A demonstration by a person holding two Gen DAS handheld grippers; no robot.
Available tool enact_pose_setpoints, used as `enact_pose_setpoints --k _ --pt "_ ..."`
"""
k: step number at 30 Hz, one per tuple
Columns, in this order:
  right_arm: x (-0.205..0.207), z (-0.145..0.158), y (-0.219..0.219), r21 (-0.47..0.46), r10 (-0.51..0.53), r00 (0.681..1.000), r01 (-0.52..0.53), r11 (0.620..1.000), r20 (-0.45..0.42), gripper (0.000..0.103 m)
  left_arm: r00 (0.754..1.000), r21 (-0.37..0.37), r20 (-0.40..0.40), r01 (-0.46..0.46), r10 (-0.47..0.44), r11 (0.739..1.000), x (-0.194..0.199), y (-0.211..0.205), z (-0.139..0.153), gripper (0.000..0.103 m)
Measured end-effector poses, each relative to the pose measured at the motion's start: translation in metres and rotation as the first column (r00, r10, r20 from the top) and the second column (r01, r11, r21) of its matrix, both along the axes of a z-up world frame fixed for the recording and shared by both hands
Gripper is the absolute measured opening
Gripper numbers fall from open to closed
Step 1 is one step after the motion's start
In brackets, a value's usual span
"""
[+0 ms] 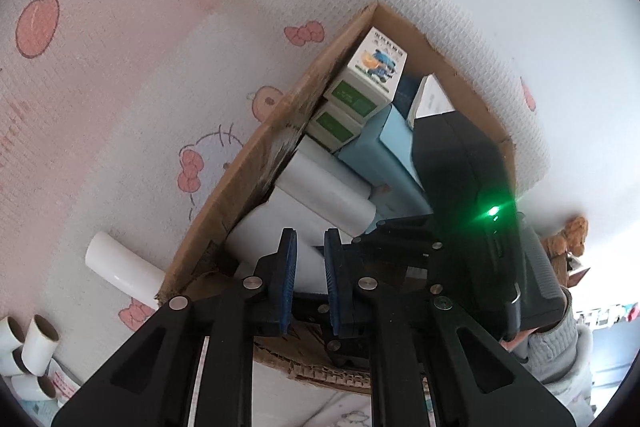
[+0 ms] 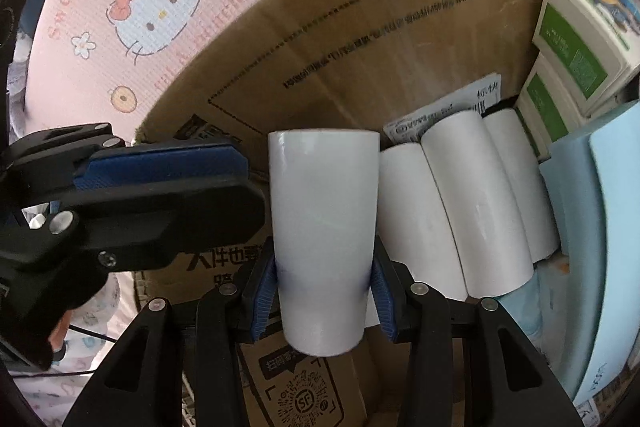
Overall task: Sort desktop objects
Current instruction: 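Lower the tube beside the other tubes and open the left gripper, then withdraw the left gripper from the box back to the tube pile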
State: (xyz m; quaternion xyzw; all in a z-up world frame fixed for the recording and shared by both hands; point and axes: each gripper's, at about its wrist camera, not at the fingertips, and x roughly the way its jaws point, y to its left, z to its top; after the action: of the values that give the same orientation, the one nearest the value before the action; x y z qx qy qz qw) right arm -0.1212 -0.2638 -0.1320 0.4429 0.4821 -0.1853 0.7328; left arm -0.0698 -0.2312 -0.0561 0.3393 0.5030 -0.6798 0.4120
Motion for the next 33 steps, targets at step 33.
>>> enact_pose_setpoints --k 33 --pt "-0.035 -0.029 -0.011 0.022 -0.171 0.944 0.185 0.982 -0.283 0.024 0.968 0.191 0.216 0.089 -0.13 0.978 -0.055 -0.025 -0.05 0.025"
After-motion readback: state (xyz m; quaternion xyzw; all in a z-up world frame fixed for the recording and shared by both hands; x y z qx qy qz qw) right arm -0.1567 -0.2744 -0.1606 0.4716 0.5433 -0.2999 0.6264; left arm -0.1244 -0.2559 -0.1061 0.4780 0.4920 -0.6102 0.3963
